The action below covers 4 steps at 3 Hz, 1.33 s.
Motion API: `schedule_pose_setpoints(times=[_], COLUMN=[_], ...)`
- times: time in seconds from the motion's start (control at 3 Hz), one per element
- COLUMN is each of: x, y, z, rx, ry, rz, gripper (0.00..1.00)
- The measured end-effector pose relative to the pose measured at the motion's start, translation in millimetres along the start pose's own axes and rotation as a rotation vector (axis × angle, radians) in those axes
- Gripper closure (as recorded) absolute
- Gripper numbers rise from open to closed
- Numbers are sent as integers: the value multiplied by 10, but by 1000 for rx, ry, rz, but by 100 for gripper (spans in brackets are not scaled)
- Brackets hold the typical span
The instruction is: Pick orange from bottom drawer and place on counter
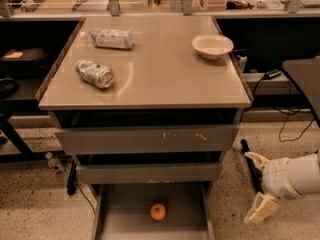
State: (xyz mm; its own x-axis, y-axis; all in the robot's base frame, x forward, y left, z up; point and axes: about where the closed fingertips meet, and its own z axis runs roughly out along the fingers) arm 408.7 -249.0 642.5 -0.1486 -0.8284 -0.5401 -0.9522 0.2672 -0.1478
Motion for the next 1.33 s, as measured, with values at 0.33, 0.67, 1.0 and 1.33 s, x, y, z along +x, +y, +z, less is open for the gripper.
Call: schedule_pose_setpoints(times=[0.33,0.67,1.0,1.33], x=[91,400,774,990], y=[133,346,515,512], z=[296,880,1508,2023], rx=[-33,-50,-27,-3], ry=[-21,-73,-121,-147], rz=[42,135,215,218], gripper=[0,0,0,0])
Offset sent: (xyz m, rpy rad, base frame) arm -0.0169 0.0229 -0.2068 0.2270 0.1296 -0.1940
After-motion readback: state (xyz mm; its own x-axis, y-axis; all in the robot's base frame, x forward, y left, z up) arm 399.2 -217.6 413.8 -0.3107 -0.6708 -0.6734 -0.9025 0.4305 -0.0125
